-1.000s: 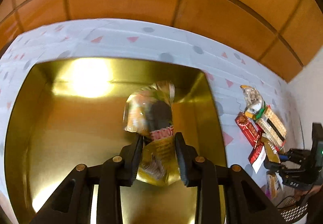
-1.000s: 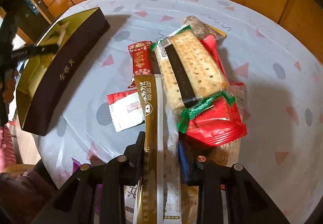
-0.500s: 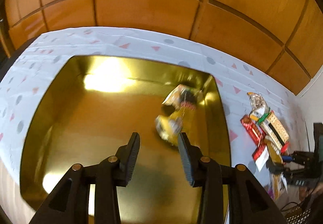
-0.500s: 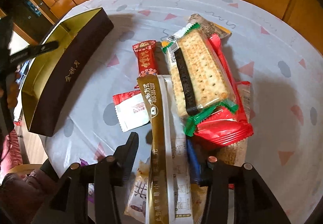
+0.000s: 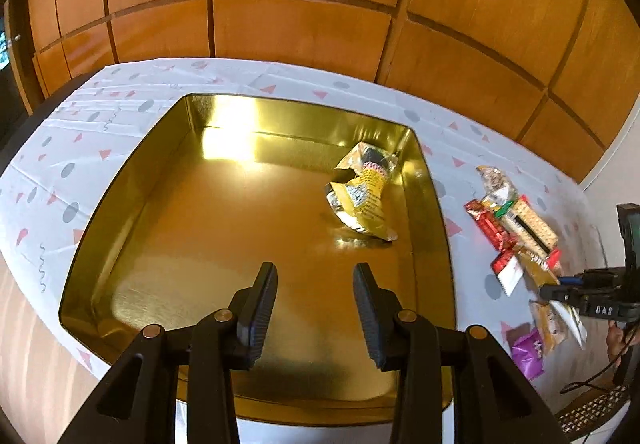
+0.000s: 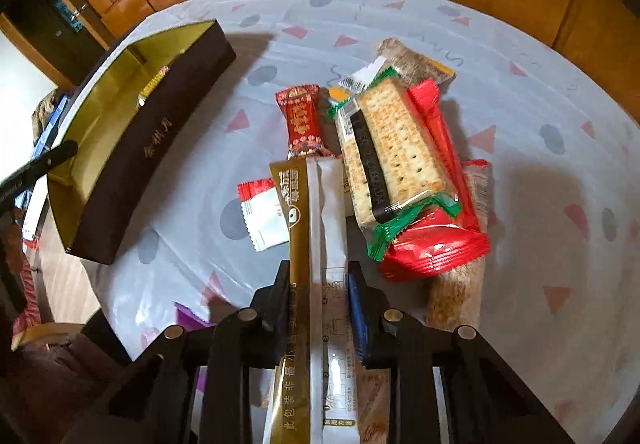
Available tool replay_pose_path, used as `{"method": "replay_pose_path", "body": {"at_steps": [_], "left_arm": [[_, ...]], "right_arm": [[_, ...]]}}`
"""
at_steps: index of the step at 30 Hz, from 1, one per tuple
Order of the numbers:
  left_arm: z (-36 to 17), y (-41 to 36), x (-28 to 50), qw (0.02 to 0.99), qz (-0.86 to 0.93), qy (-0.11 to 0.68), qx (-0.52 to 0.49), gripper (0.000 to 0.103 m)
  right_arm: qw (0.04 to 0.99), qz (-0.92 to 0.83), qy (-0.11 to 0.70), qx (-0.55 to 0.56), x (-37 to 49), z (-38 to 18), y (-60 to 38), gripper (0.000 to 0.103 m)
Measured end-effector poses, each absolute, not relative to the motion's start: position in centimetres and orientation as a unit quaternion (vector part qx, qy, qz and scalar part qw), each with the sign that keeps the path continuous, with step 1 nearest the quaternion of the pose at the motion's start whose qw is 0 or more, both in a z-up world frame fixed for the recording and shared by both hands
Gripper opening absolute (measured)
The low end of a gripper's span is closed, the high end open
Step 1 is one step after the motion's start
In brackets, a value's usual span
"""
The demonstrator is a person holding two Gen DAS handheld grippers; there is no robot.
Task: Organize snacks
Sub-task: 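Carry the gold stick pack into the tin and release it with the right gripper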
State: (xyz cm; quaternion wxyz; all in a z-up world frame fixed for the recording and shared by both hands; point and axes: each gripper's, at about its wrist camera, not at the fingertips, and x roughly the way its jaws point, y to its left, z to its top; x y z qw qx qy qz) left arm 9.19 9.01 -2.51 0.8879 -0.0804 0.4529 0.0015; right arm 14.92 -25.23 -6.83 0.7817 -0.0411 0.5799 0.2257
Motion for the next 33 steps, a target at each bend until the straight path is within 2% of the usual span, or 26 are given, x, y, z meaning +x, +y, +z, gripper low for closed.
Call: {"method": "replay_pose_path", "body": {"at_steps": [10, 20, 25, 31, 32, 33], "left_arm": [[-2.5, 10.7, 7.8, 0.891, 0.01, 0.445, -0.092, 0.04], [-2.2, 13.6, 6.5, 0.894, 0.027, 0.43, -0.122, 0.04], [-2.4, 14.9, 6.1, 0.892, 0.037, 0.431, -0.131, 0.04], [-3.4, 15.8, 6.1, 0.887, 0.046, 0.437, -0.142, 0.04], [-3.4, 15.8, 6.2, 0.887, 0.046, 0.437, -0.141, 0.04], [-3.4, 15.5, 6.3, 0.888, 0.045, 0.437, -0.139, 0.04]], "right_arm": [[0.781, 0.254, 0.57, 0.007, 11.5, -4.0, -20.5, 0.026], [0.784, 0.28, 0.528, 0.168, 14.3, -0.1, -11.0, 0.027], [0.774, 0.254, 0.54, 0.21, 15.7, -2.1, -6.3, 0.04], [0.773, 0.255, 0.559, 0.158, 14.3, -4.2, -4.2, 0.042], [0.779, 0.257, 0.554, 0.143, 13.8, -3.9, -4.4, 0.044], [0.79, 0.259, 0.542, 0.124, 13.1, -3.3, -4.8, 0.052]]}}
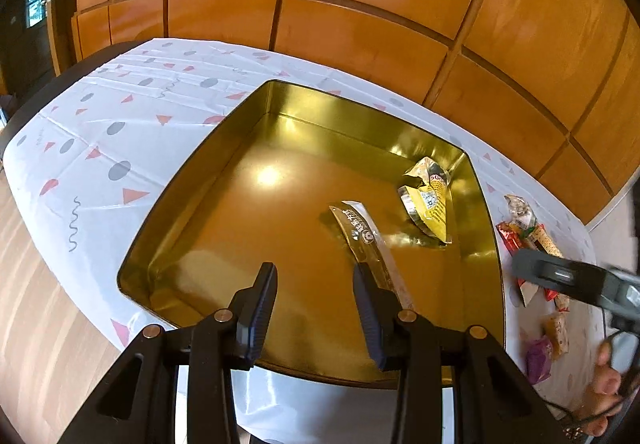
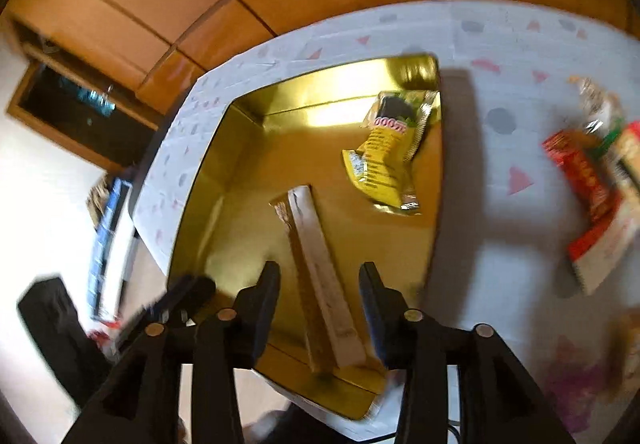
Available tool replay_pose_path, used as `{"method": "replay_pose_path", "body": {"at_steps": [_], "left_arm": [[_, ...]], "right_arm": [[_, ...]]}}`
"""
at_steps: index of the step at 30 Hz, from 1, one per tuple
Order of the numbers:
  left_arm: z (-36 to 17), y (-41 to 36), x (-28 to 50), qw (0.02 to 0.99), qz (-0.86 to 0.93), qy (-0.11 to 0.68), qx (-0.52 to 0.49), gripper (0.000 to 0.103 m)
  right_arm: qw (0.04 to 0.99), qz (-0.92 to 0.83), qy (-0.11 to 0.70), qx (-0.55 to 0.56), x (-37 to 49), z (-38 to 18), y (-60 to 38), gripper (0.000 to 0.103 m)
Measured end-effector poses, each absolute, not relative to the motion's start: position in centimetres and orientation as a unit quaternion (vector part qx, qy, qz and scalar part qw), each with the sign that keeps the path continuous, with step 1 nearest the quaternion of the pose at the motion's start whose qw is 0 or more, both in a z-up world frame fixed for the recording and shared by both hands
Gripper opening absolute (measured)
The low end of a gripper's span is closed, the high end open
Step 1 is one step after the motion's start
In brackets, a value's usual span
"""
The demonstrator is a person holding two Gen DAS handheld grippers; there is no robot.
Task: Organize snacks
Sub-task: 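Carry the gold stick pack into the tin and release it with the right gripper, then grasp the purple cake packet with the left gripper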
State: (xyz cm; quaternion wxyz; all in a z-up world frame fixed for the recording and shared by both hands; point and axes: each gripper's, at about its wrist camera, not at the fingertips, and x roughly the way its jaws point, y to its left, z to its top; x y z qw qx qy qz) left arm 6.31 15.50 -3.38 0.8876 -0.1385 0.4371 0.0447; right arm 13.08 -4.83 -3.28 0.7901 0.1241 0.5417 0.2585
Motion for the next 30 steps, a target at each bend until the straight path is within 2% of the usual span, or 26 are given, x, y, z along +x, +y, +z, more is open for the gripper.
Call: {"method": "replay_pose_path", "body": {"at_steps": [1, 3, 8, 10, 12, 15, 21, 30], "left_arm": [[-3.2, 15.2, 6.3, 0.889, 0.041, 0.436, -0.136, 0.04], [-2.9, 14.6, 6.3, 0.893, 0.035, 0.43, -0.127, 0.04], [-2.4, 12.3, 6.1, 0.901, 0.012, 0.424, -0.09, 0.04], [-2.1, 11.4, 5.9, 0.905, -0.001, 0.419, -0.074, 0.04], [-1.8, 10.0, 5.8, 0.909, -0.016, 0.412, -0.051, 0.04], [-1.1, 8.6, 5.3, 0.915, -0.041, 0.4, -0.034, 0.041], [-0.7, 5.6, 4.5, 0.914, -0.089, 0.395, 0.009, 0.048], [-1.5, -0.9, 4.0, 0.878, -0.205, 0.431, 0.045, 0.048]], "right_arm": [[0.799, 0.258, 0.532, 0.111, 12.8, -2.9, -5.0, 0.062], [0.833, 0.253, 0.489, 0.059, 11.3, -1.1, -6.3, 0.074], [0.881, 0.232, 0.412, -0.017, 8.6, 1.7, -9.9, 0.086], [0.898, 0.22, 0.379, -0.037, 7.6, 2.5, -11.9, 0.097], [0.914, 0.199, 0.351, -0.047, 6.7, 3.2, -13.7, 0.103], [0.934, 0.157, 0.318, -0.051, 5.6, 3.9, -16.8, 0.103], [0.928, 0.103, 0.357, -0.025, 6.1, 3.4, -22.0, 0.103], [0.929, 0.014, 0.371, -0.007, 6.6, 4.3, -29.9, 0.103]]}}
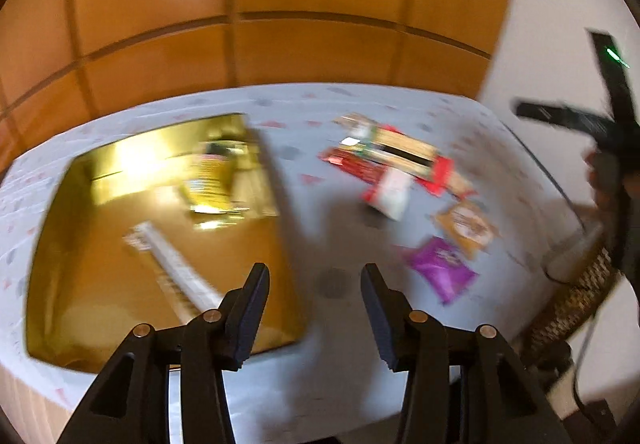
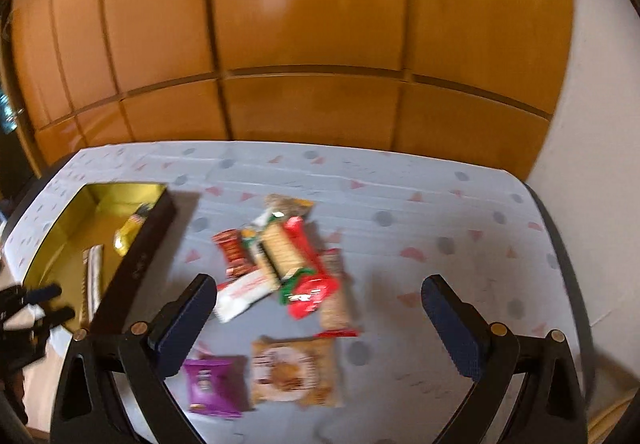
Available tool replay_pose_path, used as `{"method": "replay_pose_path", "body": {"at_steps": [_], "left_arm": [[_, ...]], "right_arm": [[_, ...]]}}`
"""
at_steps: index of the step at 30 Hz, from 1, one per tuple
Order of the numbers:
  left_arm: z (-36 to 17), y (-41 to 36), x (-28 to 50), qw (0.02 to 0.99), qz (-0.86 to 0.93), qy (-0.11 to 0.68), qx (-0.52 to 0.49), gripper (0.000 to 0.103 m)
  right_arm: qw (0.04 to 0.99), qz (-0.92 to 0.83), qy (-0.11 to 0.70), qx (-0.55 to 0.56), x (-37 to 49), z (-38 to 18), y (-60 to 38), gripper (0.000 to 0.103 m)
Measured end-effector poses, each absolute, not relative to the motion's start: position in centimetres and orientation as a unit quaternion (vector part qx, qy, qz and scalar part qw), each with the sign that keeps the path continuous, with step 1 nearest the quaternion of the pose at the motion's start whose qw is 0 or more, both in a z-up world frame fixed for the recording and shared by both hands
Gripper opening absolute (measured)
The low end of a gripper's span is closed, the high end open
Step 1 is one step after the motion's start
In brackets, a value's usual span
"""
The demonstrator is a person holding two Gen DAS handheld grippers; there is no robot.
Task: Organize snacks
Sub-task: 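Grasp the purple cake packet with the left gripper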
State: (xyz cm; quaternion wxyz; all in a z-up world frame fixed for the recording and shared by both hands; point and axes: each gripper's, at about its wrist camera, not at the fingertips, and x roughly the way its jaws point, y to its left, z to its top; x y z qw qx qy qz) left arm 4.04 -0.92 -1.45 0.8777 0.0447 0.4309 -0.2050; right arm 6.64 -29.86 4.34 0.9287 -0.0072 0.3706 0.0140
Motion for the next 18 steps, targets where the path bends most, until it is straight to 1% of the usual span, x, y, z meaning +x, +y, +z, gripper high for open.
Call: {"method": "replay_pose_path", "body": {"at_steps": [5, 9, 10, 11, 14, 17, 18], "left_arm": [[-2.3, -5.0, 3.7, 0.853, -0.25, 0.452, 0.075, 0.048], [-3.8, -8.0, 3.1, 0.829, -0.273, 0.469, 0.136, 0.048], [-4.1, -8.3, 3.2, 0.821, -0.283, 0.477, 0.134, 0.048], [-4.7, -9.0, 3.5, 0.807, -0.298, 0.495, 0.122, 0.048], [-6.1, -10.2, 4.6, 0.784, -0.305, 0.533, 0.086, 0.049], [-7.3, -11.4, 6.0, 0.768, -0.296, 0.565, 0.058, 0.058], [-7.5, -11.7, 6.4, 0.762, -0.297, 0.574, 0.044, 0.059]], "right_arm": [[0.926, 0.001, 0.377, 0.027, 9.3, 3.9, -34.1, 0.103], [0.902, -0.011, 0.427, 0.061, 11.9, 0.3, -37.3, 0.103], [0.896, -0.013, 0.437, 0.075, 12.2, -0.5, -38.0, 0.103], [0.879, -0.022, 0.466, 0.097, 12.7, -1.3, -38.9, 0.102], [0.875, -0.015, 0.456, 0.161, 12.6, -1.2, -40.8, 0.102], [0.874, -0.015, 0.45, 0.182, 12.4, -1.0, -41.5, 0.102], [0.875, -0.011, 0.448, 0.185, 12.3, -1.0, -41.5, 0.102]]}}
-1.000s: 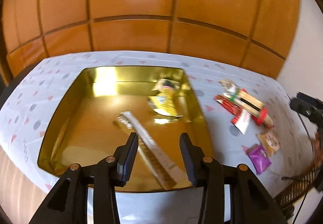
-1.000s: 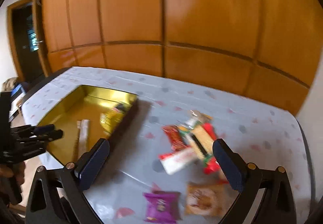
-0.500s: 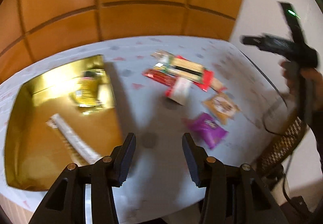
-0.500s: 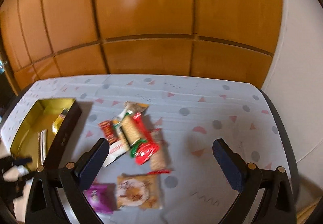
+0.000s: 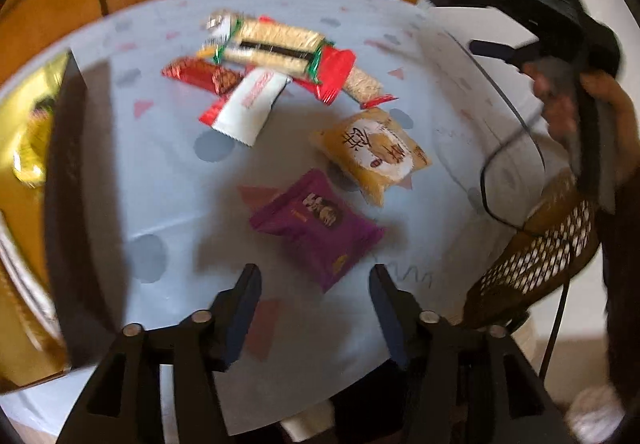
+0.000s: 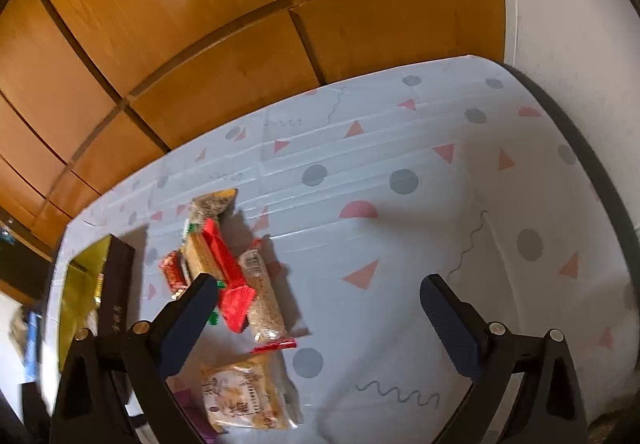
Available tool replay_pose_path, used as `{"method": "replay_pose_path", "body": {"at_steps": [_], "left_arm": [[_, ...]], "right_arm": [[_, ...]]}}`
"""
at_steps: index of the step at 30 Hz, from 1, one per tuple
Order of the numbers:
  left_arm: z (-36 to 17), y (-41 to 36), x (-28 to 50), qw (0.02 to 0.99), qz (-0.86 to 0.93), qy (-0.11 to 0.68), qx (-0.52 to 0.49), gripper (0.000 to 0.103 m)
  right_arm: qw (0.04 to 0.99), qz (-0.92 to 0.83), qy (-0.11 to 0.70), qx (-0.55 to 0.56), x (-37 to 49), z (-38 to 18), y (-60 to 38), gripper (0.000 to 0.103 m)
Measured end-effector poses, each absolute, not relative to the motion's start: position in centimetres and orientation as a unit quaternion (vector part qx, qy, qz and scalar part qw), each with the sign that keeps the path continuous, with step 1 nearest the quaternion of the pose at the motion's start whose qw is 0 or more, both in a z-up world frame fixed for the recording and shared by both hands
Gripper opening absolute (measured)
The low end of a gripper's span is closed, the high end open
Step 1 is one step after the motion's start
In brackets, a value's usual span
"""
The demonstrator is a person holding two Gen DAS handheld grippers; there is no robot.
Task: Organize snacks
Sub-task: 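Grasp the purple cake packet with the left gripper, then grasp the green-ended cracker pack with the right gripper while the left holds the purple packet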
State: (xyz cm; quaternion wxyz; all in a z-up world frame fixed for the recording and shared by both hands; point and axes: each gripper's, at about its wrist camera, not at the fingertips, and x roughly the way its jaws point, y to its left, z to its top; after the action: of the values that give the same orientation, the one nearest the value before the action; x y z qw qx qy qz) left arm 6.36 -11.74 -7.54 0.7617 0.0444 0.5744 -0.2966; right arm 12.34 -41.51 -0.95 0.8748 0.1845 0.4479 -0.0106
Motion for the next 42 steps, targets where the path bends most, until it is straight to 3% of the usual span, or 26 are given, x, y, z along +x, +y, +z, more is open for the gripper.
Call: {"method": "replay_pose_path", "body": {"at_steps": [11, 14, 16, 29, 35, 39, 42], "left_arm": [[-9.0, -15.9, 8.9, 0.782, -0.239, 0.573, 0.059, 0.062], [-9.2, -15.8, 9.1, 0.792, -0.234, 0.556, 0.099, 0.04], [-9.1, -15.1, 8.8, 0.797, -0.247, 0.535, 0.128, 0.038], [-9.8, -10.6, 7.4, 0.845, -0.23, 0.463, 0.134, 0.041], [-10.1, -10.7, 7.6, 0.849, -0.233, 0.46, 0.119, 0.041], [-10.0, -10.5, 7.3, 0.852, -0.23, 0.456, 0.118, 0.041], [-10.1, -10.3, 7.4, 0.852, -0.232, 0.456, 0.108, 0.041]], "right_arm": [[0.884, 0.006, 0.441, 0.157, 12.1, -0.5, -40.0, 0.103], [0.884, 0.007, 0.442, 0.151, 12.2, -0.5, -39.8, 0.103], [0.884, 0.006, 0.443, 0.147, 12.3, -0.5, -39.8, 0.103], [0.884, 0.009, 0.452, 0.12, 12.8, -0.8, -38.9, 0.102], [0.878, 0.02, 0.472, 0.08, 13.3, -1.4, -37.3, 0.082], [0.871, 0.052, 0.487, 0.049, 13.6, -1.9, -35.5, 0.063], [0.865, 0.098, 0.492, -0.002, 14.1, -2.1, -32.0, 0.063]]}}
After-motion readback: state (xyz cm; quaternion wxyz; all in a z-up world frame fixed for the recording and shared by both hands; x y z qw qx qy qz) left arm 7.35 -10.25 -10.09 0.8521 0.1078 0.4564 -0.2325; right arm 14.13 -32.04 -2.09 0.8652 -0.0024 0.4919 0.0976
